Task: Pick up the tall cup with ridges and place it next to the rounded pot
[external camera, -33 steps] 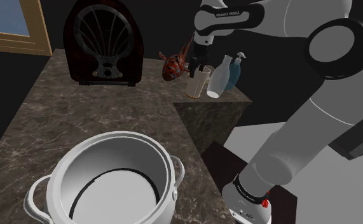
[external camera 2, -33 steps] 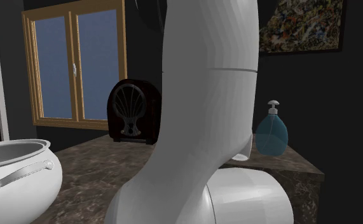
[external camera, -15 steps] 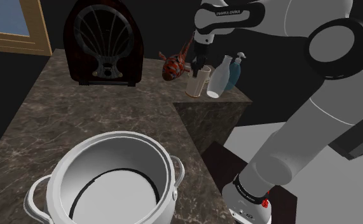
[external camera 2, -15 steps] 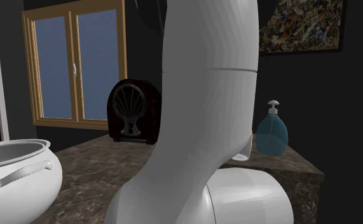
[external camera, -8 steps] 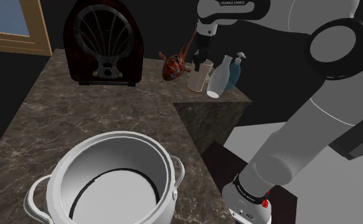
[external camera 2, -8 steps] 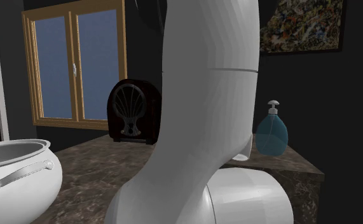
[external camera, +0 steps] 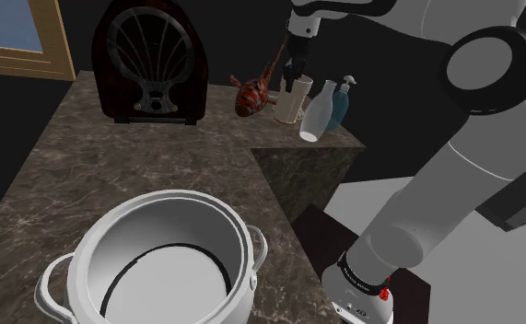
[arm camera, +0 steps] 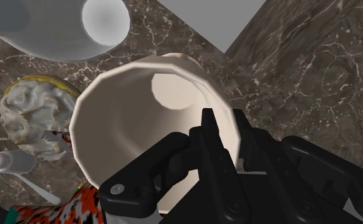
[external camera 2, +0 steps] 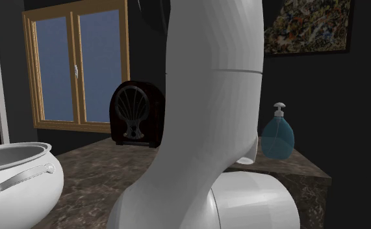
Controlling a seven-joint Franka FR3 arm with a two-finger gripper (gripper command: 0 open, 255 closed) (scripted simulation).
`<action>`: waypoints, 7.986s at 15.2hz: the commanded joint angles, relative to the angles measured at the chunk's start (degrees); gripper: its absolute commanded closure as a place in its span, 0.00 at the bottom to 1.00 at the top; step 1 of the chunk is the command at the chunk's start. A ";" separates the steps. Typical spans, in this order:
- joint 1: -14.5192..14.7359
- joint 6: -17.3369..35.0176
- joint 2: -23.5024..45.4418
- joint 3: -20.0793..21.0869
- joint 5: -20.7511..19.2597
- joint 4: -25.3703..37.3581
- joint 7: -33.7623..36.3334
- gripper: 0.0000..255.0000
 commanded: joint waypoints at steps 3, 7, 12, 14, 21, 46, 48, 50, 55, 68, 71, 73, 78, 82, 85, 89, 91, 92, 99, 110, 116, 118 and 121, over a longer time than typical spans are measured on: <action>-0.05 -3.28 0.57 -0.07 0.13 3.89 -0.46 1.00; -0.07 -6.54 1.42 -0.11 0.30 7.99 -0.84 1.00; -0.15 -10.77 2.86 -0.20 0.59 13.66 -1.39 1.00; -0.20 -12.52 3.58 -0.26 0.73 16.12 -1.64 1.00; -0.55 -19.08 6.88 -0.57 1.39 25.95 -2.69 1.00; 11.21 -26.51 -3.83 11.40 1.73 21.06 20.74 1.00; 12.44 -26.68 -4.50 13.15 2.23 20.39 23.88 1.00; 13.66 -26.88 -4.88 14.90 2.78 20.04 27.02 1.00; 17.03 -27.50 -4.48 20.02 4.36 20.73 36.01 1.00; 17.02 -15.99 -10.65 19.63 5.02 3.09 35.82 1.00; 17.04 -13.54 -11.63 19.59 5.11 -0.33 35.81 1.00; 17.06 -11.94 -12.21 19.57 5.17 -2.50 35.81 1.00; 17.10 -8.00 -13.40 19.55 5.29 -7.63 35.84 1.00; 17.14 -4.89 -14.12 19.55 5.37 -11.45 35.87 1.00; 17.17 -2.58 -14.52 19.56 5.41 -14.17 35.90 1.00; 17.21 0.49 -14.88 19.59 5.46 -17.60 35.96 1.00; 17.23 2.03 -14.99 19.61 5.48 -19.24 36.00 1.00; 17.24 2.80 -15.02 19.62 5.49 -20.05 36.01 1.00; 17.29 8.19 -14.91 19.72 5.52 -25.34 36.17 1.00; 17.29 8.44 -14.90 19.73 5.53 -25.57 36.18 0.00; 17.28 2.71 -14.40 19.76 5.49 -19.34 36.21 0.00; 17.28 1.21 -14.15 19.77 5.47 -17.60 36.23 0.00; 17.28 1.21 -14.15 19.77 5.47 -17.60 36.23 0.00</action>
